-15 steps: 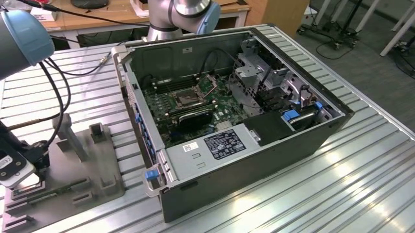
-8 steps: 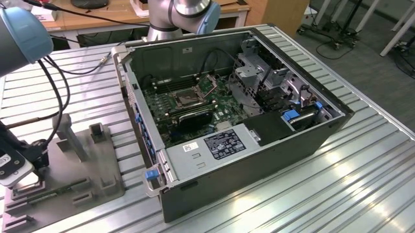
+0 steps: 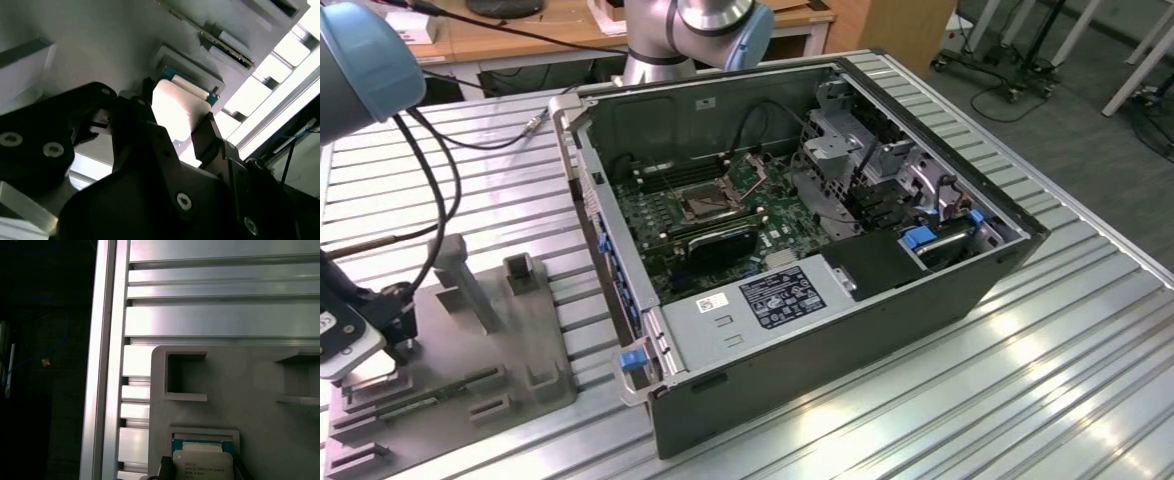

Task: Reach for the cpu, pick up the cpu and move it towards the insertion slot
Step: 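Pick up the cpu and move it towards the insertion slot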

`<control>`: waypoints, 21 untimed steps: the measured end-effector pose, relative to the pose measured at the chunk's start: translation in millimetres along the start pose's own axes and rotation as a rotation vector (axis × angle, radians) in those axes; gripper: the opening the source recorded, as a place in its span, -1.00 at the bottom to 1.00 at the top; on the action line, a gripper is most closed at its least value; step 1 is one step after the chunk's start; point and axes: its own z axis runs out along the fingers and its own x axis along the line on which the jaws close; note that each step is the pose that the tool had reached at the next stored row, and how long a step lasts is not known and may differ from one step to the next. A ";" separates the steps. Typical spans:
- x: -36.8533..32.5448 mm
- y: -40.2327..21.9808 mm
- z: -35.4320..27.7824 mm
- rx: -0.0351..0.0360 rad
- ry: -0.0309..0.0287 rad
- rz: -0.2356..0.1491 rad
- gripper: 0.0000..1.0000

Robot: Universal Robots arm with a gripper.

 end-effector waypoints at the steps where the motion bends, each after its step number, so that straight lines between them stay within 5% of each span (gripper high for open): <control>1: 0.0 0.0 -0.9 0.0000 0.0001 0.000 0.09; 13: 0.0 0.2 -5.3 0.0001 0.0002 0.000 0.09; 21: 0.0 0.9 -19.3 0.0000 0.0000 0.000 0.09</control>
